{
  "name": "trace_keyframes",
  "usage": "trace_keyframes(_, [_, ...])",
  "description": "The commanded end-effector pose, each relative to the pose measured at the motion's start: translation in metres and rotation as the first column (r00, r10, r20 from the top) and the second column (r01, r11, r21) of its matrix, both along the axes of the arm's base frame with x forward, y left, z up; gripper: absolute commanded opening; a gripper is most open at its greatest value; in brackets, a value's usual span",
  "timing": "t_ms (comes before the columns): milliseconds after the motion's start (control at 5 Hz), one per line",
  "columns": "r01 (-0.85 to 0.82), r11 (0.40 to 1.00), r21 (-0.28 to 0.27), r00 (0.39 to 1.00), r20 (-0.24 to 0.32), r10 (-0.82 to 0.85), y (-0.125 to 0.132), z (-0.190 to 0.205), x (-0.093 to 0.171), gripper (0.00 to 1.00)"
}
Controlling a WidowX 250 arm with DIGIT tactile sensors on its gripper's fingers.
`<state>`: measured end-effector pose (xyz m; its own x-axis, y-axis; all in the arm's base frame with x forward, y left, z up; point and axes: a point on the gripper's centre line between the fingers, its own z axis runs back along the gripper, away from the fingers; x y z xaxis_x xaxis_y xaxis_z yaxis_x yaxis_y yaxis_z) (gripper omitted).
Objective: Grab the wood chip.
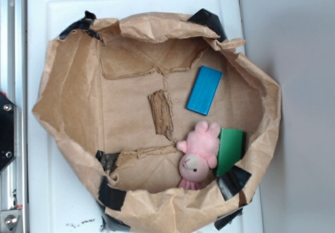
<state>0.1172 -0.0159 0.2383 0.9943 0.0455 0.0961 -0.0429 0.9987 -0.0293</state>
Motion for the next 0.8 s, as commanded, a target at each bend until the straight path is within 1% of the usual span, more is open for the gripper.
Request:
trace_keyframes(0, [0.0,1.0,0.0,1.0,0.0,0.0,0.0,0.0,0.0,1.0])
trace_keyframes(200, [-0.032,0.999,0.0,0.999,0.042,0.032,-0.027,-0.011,0.05,1.0])
trace_keyframes(400, [-0.085,0.996,0.005,0.995,0.057,0.085,-0.035,-0.021,0.101,1.0])
trace_keyframes(600, [-0.195,0.981,0.009,0.979,0.068,0.194,-0.032,-0.036,0.144,1.0])
